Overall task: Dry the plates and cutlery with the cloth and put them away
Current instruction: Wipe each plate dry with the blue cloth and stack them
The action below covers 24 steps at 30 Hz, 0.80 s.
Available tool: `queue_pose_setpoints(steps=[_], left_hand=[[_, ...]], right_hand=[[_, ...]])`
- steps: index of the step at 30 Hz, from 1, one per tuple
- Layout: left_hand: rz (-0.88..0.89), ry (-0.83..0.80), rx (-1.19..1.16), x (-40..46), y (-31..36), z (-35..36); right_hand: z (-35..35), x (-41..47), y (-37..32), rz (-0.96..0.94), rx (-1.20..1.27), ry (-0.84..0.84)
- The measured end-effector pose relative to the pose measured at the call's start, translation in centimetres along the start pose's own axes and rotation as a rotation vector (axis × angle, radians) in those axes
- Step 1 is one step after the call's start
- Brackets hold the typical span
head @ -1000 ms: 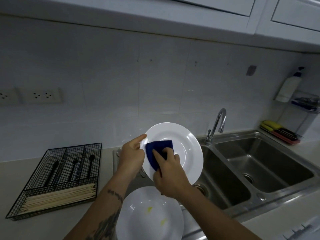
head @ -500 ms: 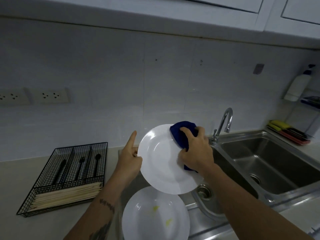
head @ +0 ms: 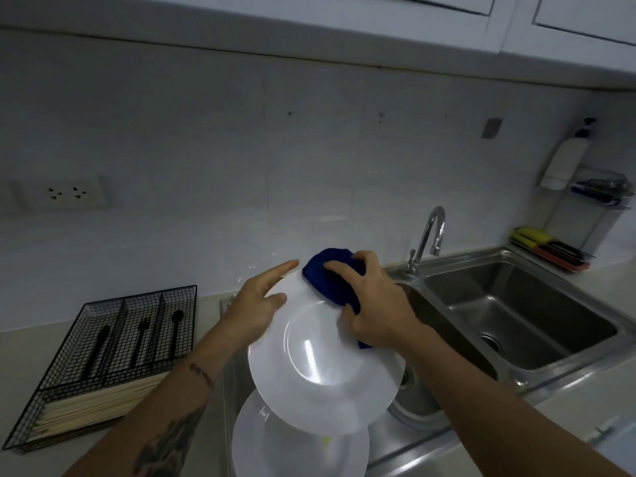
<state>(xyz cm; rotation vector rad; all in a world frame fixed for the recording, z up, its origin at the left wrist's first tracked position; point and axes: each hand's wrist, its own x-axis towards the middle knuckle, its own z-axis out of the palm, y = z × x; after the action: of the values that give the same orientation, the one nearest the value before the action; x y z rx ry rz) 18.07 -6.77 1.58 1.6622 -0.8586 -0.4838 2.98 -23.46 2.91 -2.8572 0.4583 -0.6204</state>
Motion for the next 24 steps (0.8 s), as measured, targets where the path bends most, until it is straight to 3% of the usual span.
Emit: queue_pose_setpoints(steps=[3, 7, 12, 15, 20, 24], left_hand=[[-0.027, 0.135, -0.13, 0.0, -0.2, 0.5], [-0.091, 0.316, -0.242, 0.0, -0.4, 0.1], [-0.125, 0.266, -0.242, -0.2, 0.3, 1.4], [-0.114, 0.263, -0.253, -0.3, 1.0, 3.1], [-0.15, 0.428, -0.376, 0.5, 1.0, 2.1], [-0.14, 0.537, -0.433, 0.2, 0.7, 0.3]], right_hand=[[1.2, -1.0, 0.2, 0.033, -0.184, 0.072], [2.5, -2.8, 0.6, 0.251, -0.262, 0.104], [3.1, -2.2, -1.0, 0.281, -0.271, 0.099], [3.0, -1.2, -2.3, 0.205, -0.172, 0.073], [2.9, -2.4, -4.6, -0.144, 0.074, -0.086], [2.6, -4.3, -3.4, -0.204, 0.089, -0.149]])
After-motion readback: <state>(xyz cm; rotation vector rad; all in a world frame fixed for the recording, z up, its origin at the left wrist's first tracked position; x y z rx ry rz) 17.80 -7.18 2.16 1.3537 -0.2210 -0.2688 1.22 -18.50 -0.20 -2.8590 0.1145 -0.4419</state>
